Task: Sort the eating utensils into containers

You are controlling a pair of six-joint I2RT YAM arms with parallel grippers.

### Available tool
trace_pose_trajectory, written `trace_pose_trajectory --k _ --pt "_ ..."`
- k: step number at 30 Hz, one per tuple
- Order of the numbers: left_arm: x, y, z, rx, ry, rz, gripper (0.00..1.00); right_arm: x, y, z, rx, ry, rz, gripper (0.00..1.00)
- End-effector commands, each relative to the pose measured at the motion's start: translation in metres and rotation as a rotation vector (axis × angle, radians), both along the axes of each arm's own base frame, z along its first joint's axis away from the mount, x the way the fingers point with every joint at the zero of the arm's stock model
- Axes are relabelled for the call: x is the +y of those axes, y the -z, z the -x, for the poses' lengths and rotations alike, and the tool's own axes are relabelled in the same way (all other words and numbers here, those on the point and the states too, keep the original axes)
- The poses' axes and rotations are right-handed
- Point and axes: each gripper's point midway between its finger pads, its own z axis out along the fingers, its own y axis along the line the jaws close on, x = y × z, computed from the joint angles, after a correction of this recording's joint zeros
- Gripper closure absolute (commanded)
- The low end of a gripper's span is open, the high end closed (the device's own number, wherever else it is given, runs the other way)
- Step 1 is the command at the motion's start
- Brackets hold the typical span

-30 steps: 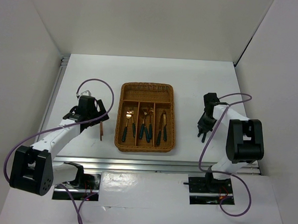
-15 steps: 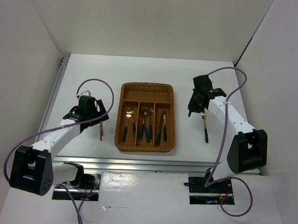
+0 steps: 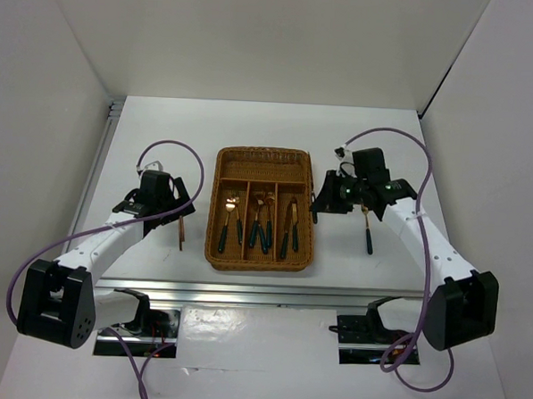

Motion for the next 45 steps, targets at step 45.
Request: trace_pose_trajectory --k 45 --pt "0.002 -0.010 -0.006 -0.042 -0.003 0.007 0.00 0.060 0.109 0.024 0.230 0.189 0.241 0.75"
